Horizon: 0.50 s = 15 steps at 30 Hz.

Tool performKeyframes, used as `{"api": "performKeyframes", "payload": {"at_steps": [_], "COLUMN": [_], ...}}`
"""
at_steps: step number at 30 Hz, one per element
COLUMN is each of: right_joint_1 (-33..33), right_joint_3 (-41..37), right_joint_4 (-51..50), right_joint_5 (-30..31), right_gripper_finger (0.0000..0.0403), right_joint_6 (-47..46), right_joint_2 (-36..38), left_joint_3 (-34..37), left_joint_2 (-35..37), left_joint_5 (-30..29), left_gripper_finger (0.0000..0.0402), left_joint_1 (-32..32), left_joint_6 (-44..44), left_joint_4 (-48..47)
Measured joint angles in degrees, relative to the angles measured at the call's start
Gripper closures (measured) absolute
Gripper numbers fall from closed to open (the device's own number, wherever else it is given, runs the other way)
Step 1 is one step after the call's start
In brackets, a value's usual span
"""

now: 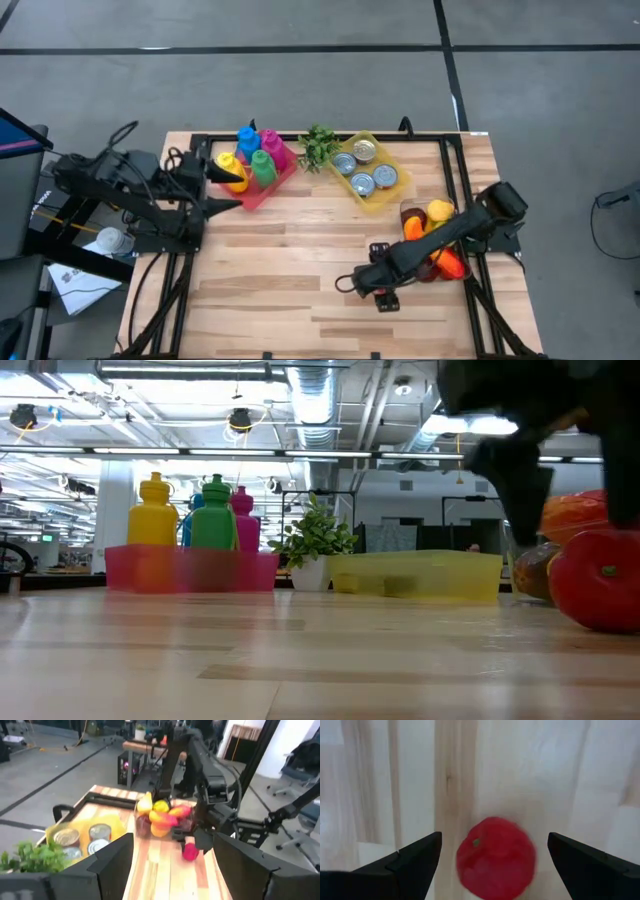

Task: Pick & Place Food Item
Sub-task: Put the red apple into the transparent bin

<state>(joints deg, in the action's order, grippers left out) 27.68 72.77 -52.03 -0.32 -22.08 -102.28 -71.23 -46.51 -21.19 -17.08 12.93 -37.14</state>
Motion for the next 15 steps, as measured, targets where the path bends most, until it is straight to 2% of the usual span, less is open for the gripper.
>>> {"api": "performKeyframes", "payload": {"at_steps": [4,8,15], "right_joint_1": [0.1,0.0,0.1], "right_joint_3": [0.0,-1.2,-7.7], "right_joint_4": [0.1,1.3,2.4], "right_joint_5": [-2.0,-1.1,-0.2], "right_gripper_finger": [0.0045,0.0045,0.0045], "right_joint_6": [-1.6,-4.2,-10.0], "right_joint_2": [-2.1,-1.7,-0.8], "left_joint_3": [4.9,9.0,14.6], "left_joint_2": [2.3,5.3,9.3], "left_joint_5": [0.0,0.0,0.0], "left_gripper_finger": [0.0141,0.0140,0.0144], "left_joint_1": [0.0,0.0,0.0], "left_joint_6": [1.0,3.7,5.6], "left_joint_4": [2.8,5.8,10.2]}}
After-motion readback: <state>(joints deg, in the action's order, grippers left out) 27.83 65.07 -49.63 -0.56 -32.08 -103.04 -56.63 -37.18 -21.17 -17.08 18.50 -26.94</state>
